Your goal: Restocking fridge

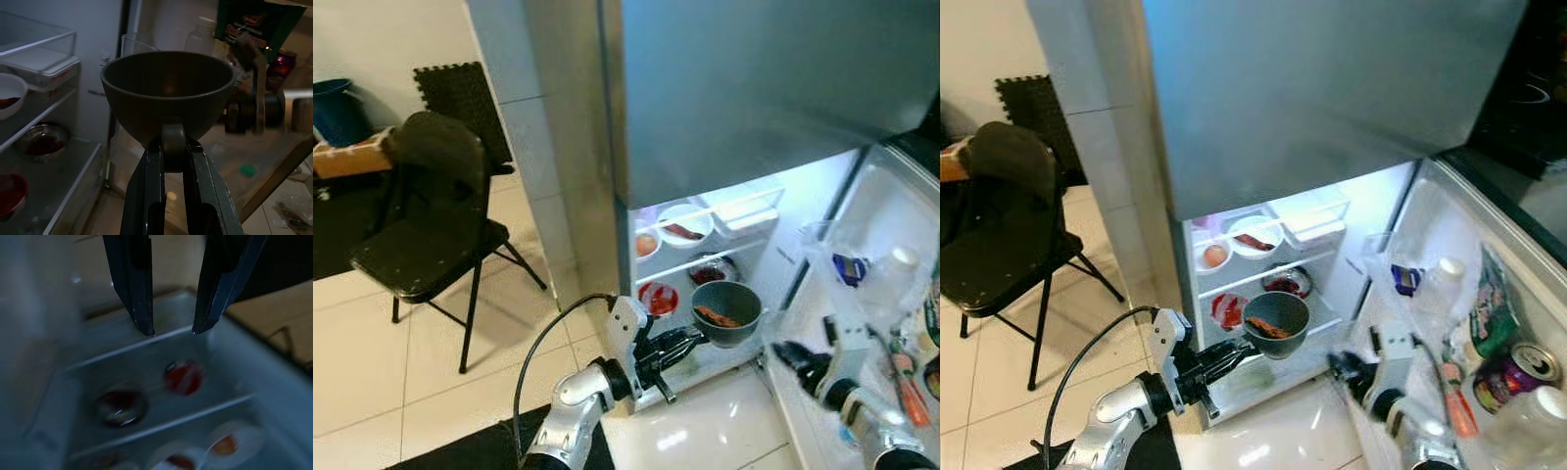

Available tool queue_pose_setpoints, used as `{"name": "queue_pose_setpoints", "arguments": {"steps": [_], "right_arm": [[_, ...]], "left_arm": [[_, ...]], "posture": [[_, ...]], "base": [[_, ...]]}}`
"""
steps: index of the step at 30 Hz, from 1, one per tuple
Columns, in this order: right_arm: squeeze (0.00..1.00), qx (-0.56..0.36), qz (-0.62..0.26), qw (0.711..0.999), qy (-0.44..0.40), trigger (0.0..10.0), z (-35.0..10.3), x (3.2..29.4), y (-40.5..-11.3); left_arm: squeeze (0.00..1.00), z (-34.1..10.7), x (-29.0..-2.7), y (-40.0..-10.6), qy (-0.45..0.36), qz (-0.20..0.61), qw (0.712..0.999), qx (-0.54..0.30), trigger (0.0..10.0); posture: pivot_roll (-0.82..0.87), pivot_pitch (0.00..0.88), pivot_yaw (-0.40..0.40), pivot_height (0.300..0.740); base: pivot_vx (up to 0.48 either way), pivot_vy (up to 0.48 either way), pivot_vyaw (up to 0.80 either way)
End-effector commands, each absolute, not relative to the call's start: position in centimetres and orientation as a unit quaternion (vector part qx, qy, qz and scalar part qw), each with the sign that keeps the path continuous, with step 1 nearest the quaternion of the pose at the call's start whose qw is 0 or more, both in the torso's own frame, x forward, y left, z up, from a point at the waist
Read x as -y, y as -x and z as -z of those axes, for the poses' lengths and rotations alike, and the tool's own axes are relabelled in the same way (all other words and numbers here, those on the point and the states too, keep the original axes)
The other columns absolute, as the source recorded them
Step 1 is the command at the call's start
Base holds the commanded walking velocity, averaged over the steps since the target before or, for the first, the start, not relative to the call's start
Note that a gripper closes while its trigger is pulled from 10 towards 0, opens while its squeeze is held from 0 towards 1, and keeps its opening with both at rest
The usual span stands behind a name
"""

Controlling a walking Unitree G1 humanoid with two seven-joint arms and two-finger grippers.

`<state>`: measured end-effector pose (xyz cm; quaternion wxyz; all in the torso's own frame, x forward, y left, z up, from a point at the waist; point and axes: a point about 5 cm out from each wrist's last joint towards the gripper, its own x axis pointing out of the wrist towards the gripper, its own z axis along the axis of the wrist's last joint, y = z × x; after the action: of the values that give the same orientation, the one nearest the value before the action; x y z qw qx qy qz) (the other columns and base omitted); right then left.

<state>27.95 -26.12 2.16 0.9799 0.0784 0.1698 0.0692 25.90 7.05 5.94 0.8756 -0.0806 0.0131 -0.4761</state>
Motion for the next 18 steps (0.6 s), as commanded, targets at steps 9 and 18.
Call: {"name": "queue_pose_setpoints", "arguments": {"steps": [9, 18], "right_arm": [[0.0, -0.155, 0.041, 0.986, -0.053, 10.0, -3.2, 29.2, -27.9], [0.0, -0.154, 0.133, 0.979, -0.009, 10.0, -4.1, 32.2, -27.2]], "left_arm": [[0.0, -5.9, -7.1, -25.8, 0.08, 0.477, 0.875, -0.012, 10.0], [0.0, -5.9, -7.2, -25.8, 0.08, 0.48, 0.874, -0.01, 10.0]], "posture": [[-0.01, 0.0, -0.018, 0.74], [-0.01, 0.0, -0.014, 0.74]], "base": [[0.0, 0.0, 0.0], [0.0, 0.0, 0.0]]}}
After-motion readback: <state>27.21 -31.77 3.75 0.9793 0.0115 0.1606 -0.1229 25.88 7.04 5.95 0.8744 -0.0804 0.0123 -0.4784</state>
